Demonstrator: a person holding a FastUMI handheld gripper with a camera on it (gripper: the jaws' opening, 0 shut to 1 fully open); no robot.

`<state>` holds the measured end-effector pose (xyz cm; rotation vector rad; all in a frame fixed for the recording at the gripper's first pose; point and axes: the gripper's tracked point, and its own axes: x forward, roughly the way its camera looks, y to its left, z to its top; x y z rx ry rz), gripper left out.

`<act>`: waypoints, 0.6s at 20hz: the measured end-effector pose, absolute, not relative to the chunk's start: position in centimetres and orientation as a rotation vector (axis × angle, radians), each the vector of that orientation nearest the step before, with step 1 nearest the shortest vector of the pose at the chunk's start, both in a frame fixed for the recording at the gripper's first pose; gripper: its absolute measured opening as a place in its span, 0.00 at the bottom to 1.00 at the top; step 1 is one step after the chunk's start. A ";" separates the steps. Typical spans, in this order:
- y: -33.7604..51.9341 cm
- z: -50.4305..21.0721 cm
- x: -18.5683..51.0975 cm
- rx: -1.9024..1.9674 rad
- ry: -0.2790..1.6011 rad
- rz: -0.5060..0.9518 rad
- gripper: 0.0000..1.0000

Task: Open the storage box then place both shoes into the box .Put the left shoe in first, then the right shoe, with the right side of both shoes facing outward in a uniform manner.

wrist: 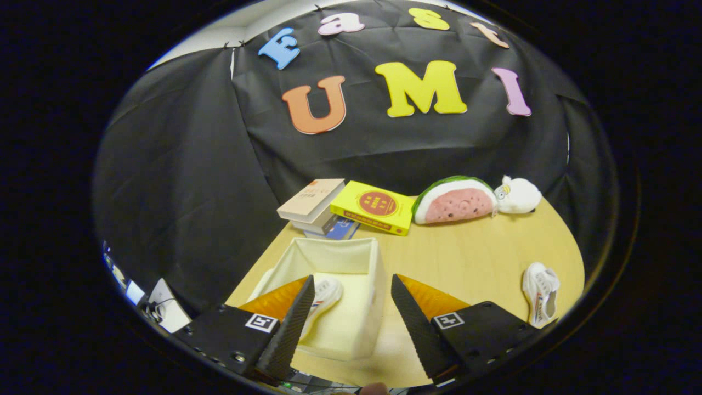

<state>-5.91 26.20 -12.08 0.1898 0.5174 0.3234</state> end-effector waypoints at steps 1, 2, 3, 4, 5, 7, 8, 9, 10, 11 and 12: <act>23.3 -11.7 -5.7 0.194 0.489 0.296 0.87; 20.9 -11.7 -5.5 0.199 0.469 0.272 0.87; 18.1 -12.0 -5.4 0.201 0.462 0.244 0.87; 15.4 -12.4 -5.4 0.204 0.461 0.217 0.87; 12.8 -12.9 -5.4 0.211 0.460 0.196 0.87; 8.1 -13.8 -5.4 0.223 0.453 0.162 0.87; 6.0 -14.4 -5.5 0.233 0.454 0.146 0.87; 4.0 -14.9 -5.5 0.238 0.453 0.134 0.87; 2.1 -15.6 -5.8 0.233 0.456 0.124 0.87; 0.1 -16.3 -6.0 0.227 0.461 0.116 0.87; -1.4 -16.9 -6.3 0.228 0.468 0.119 0.87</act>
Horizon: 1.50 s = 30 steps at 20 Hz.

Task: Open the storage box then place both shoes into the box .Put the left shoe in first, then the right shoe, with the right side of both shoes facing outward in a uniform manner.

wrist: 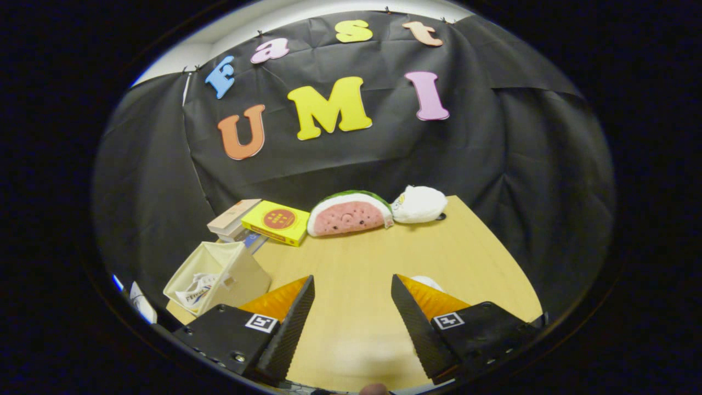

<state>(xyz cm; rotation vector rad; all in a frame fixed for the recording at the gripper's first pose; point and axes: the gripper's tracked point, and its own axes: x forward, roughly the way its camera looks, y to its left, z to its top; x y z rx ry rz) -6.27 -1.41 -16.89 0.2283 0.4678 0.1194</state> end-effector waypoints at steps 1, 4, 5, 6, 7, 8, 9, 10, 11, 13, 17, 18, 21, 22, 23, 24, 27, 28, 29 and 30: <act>-2.9 -17.7 -6.5 0.230 0.480 0.120 0.87; -8.4 -21.3 -6.7 0.159 0.532 0.082 0.87; -9.9 -22.5 -6.7 0.125 0.544 0.070 0.87; -11.2 -23.9 -6.7 0.100 0.557 0.062 0.87; -12.1 -25.5 -6.8 0.084 0.577 0.054 0.87; -12.6 -27.2 -7.0 0.075 0.606 0.049 0.87; -12.7 -29.1 -7.2 0.073 0.640 0.052 0.87; -12.7 -30.7 -7.6 0.066 0.668 0.060 0.87; -12.9 -31.9 -7.5 0.056 0.680 0.060 0.87; -13.2 -34.0 -6.8 0.045 0.699 0.057 0.87; -13.4 -36.1 -4.1 0.069 0.724 0.071 0.87; -13.3 -36.4 -3.4 0.061 0.727 0.080 0.87; -12.7 -37.2 -1.5 0.053 0.750 0.106 0.83; -12.6 -37.6 -1.2 0.055 0.767 0.110 0.79; -12.6 -38.1 -0.7 0.053 0.780 0.112 0.74; -12.4 -38.0 -0.4 0.065 0.783 0.120 0.70; -12.1 -37.9 -1.1 0.101 0.823 0.137 0.57; -12.4 -38.0 -1.1 0.111 0.840 0.136 0.52; -12.3 -38.5 -0.7 0.127 0.854 0.122 0.48; -12.9 -37.9 -1.3 0.132 0.888 0.090 0.36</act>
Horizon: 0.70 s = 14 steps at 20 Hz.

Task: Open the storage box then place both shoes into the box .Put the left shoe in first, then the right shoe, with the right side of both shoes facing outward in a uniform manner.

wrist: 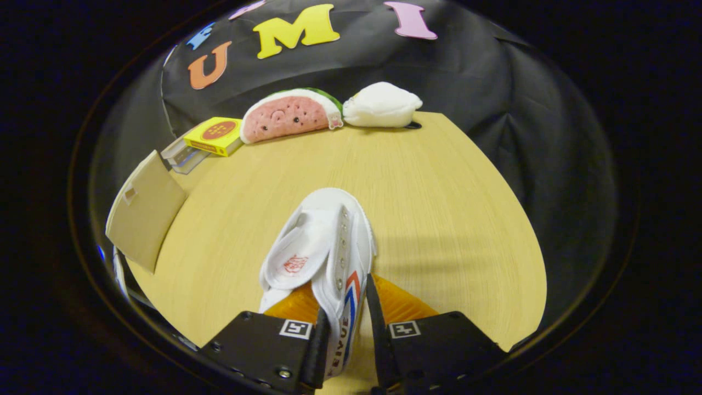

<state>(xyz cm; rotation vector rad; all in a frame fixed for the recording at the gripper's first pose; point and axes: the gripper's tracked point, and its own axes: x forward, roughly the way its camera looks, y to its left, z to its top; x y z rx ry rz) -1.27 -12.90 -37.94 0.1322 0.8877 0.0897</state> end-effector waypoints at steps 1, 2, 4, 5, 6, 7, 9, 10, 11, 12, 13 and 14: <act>-13.4 -37.6 -1.4 0.141 0.902 0.058 0.36; -13.7 -37.6 -1.2 0.121 0.924 0.021 0.12; -13.7 -37.1 -1.6 0.092 0.954 -0.003 0.00; -13.4 -37.0 -1.4 0.088 0.959 -0.010 0.00; -13.3 -36.8 -1.3 0.102 0.968 -0.019 0.00; -13.0 -36.8 -1.3 0.130 0.979 -0.026 0.00; -12.4 -36.5 -1.4 0.217 1.008 -0.034 0.00; -12.0 -36.4 -1.4 0.262 1.028 -0.033 0.00; -11.5 -36.2 -1.4 0.300 1.039 -0.031 0.00; -11.1 -36.0 -1.4 0.321 1.043 -0.029 0.00; -10.9 -35.7 -1.3 0.323 1.037 -0.027 0.00; -10.7 -35.4 -1.3 0.320 1.027 -0.023 0.00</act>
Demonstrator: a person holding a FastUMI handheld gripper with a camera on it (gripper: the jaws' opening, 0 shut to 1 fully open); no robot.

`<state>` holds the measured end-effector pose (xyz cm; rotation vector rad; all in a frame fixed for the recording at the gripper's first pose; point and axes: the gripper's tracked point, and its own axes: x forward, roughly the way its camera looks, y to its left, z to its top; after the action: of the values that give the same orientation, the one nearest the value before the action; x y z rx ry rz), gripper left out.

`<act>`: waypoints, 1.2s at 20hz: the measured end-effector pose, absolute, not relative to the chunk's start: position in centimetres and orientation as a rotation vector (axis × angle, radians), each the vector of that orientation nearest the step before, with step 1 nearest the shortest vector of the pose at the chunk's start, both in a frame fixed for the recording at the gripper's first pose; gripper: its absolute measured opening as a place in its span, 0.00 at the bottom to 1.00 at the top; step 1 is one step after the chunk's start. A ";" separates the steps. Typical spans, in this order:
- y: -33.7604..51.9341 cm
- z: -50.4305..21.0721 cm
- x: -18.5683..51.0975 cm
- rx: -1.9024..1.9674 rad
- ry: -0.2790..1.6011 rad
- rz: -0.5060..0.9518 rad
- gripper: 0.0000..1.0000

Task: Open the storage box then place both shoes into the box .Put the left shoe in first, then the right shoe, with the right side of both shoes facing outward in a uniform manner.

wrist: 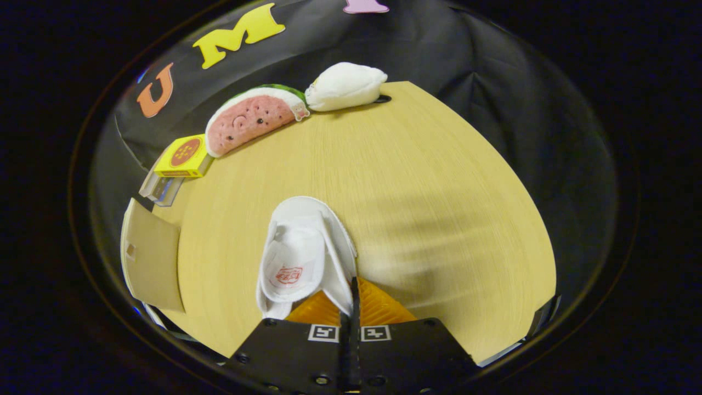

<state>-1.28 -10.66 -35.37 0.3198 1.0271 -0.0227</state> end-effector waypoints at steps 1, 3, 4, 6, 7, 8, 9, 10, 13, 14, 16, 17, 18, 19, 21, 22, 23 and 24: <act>-10.3 -34.9 -1.3 0.328 1.018 -0.017 0.00; -9.3 -33.8 -1.4 0.377 1.010 -0.016 0.00; -8.8 -33.4 -1.4 0.400 1.011 -0.021 0.00; -7.7 -32.3 -1.6 0.423 1.003 -0.026 0.00; -7.3 -31.7 -1.7 0.419 0.995 -0.028 0.00; -6.7 -31.0 -1.6 0.414 0.984 -0.032 0.00; -6.1 -30.2 -1.7 0.413 0.974 -0.036 0.00; -5.3 -29.3 -1.9 0.416 0.966 -0.041 0.00; -2.3 -26.5 -2.8 0.421 0.949 -0.063 0.00; -0.9 -25.5 -3.0 0.427 0.943 -0.060 0.00; 2.2 -23.9 -3.7 0.434 0.942 -0.044 0.00; 3.7 -23.1 -4.0 0.437 0.932 -0.044 0.00; 5.1 -22.4 -4.4 0.446 0.919 -0.046 0.00; 6.6 -21.7 -4.8 0.456 0.905 -0.042 0.00; 9.7 -20.5 -5.6 0.485 0.878 -0.038 0.00; 11.3 -19.9 -6.0 0.497 0.867 -0.035 0.00; 13.0 -19.1 -6.4 0.501 0.852 -0.031 0.00; 14.5 -18.3 -6.6 0.501 0.839 -0.027 0.00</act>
<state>-6.64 14.46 -18.30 0.5006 0.8388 -0.0268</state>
